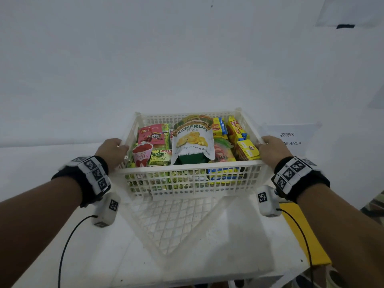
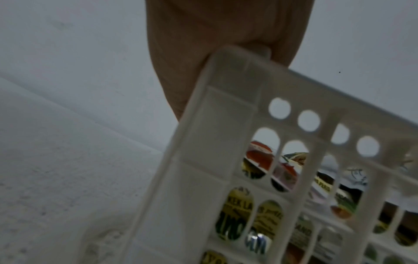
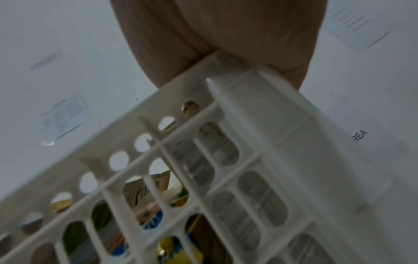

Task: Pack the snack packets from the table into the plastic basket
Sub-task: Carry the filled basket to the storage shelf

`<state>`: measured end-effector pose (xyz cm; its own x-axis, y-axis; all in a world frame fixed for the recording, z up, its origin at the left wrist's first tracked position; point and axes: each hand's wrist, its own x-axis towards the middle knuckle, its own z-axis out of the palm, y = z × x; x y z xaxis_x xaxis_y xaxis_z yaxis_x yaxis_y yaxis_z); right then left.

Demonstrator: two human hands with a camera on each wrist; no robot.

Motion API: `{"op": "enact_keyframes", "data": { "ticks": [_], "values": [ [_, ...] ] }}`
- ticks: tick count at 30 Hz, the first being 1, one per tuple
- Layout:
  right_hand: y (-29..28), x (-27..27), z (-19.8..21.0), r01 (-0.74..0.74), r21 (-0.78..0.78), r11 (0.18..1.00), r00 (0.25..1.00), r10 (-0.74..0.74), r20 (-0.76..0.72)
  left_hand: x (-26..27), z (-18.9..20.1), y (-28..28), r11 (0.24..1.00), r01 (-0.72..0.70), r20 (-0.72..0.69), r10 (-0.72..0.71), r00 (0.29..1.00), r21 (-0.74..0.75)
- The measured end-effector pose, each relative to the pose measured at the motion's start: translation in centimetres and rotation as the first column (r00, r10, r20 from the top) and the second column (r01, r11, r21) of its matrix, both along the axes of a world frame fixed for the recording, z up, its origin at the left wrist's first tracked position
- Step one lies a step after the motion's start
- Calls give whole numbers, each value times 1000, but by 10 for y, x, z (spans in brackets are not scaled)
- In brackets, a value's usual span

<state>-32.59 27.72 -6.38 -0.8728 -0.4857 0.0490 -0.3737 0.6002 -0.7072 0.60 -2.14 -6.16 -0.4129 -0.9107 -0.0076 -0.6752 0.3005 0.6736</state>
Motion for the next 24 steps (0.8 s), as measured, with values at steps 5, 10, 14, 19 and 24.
{"op": "enact_keyframes", "data": {
  "ticks": [5, 10, 14, 19, 24],
  "values": [
    [-17, 31, 2, 11, -13, 1000, 1000, -11, -16, 27, 5, -24, 1000, 20, -22, -21, 1000, -23],
    [-50, 79, 3, 42, -35, 998, 998, -43, -40, 73, 13, -69, 998, 54, -35, -55, 998, -22],
    [-86, 130, 7, 75, -68, 995, 997, -76, -25, 121, 26, -113, 993, 93, -36, -96, 995, -69],
    [-129, 194, 12, 73, -75, 995, 997, -74, -13, 183, 36, -156, 991, 102, -14, -104, 995, -86],
    [-177, 255, 7, 58, -78, 995, 998, -58, 2, 249, 34, -192, 996, 51, -17, -53, 998, -69]
  ]
}}
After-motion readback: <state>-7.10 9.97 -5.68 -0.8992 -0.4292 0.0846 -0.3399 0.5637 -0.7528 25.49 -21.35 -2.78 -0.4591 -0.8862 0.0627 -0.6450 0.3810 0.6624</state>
